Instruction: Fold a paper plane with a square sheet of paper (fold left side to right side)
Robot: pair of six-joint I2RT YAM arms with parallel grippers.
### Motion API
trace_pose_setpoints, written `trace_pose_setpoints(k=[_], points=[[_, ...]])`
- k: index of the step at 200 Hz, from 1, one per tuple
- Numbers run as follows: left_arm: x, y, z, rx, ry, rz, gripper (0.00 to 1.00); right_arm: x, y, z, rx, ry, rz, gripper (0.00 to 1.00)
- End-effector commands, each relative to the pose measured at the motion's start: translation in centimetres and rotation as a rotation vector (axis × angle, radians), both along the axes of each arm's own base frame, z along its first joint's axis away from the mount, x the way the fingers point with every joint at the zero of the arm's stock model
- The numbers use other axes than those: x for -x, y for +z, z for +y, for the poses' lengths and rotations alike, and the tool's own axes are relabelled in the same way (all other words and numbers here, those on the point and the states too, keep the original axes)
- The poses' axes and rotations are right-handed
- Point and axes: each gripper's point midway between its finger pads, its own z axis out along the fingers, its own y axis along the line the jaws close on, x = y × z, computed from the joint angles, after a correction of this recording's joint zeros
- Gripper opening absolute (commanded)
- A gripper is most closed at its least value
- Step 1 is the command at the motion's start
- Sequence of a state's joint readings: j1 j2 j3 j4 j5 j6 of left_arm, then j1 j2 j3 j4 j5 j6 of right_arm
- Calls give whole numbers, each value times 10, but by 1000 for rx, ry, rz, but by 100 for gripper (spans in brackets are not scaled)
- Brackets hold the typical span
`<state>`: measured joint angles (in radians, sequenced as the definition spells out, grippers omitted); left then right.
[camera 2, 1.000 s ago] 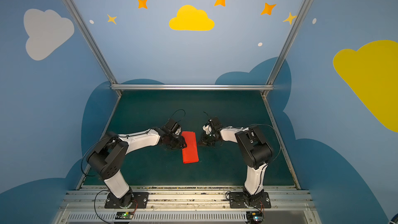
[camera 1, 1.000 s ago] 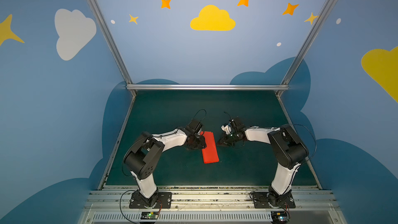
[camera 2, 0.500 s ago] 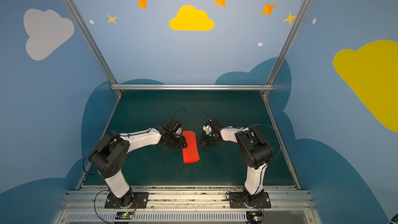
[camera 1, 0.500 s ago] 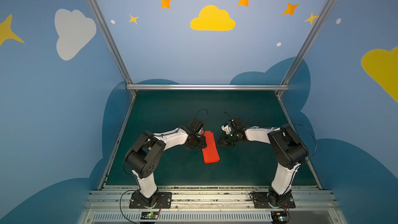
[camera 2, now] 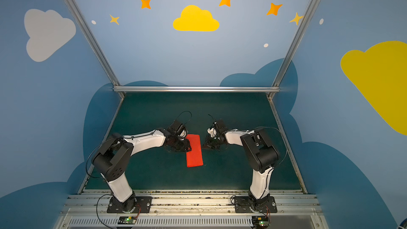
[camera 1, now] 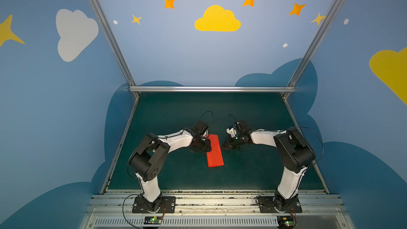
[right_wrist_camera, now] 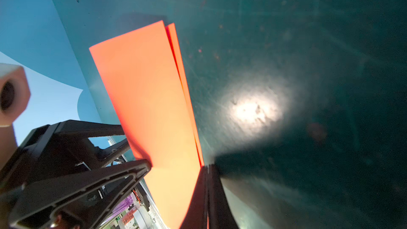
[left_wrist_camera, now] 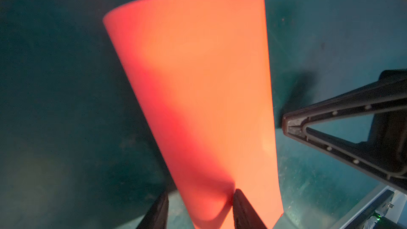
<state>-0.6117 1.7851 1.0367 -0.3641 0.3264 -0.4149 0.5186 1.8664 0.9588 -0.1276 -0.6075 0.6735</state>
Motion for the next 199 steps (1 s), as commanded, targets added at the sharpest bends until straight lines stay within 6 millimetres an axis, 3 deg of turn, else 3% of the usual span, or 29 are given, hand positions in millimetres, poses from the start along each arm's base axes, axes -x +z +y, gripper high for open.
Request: trace_pose_setpoints(k=[1,130,199], points=[[11,-13,4,-40,-27,55,48,6,-7,-2,10,4,21,0],[14,-17,3,-79,-92,82,47,4,-2,-1,0,6,12,0],[15,-20,1,-93,-113,92,47,-5,24,6,-30,21,-54,0]])
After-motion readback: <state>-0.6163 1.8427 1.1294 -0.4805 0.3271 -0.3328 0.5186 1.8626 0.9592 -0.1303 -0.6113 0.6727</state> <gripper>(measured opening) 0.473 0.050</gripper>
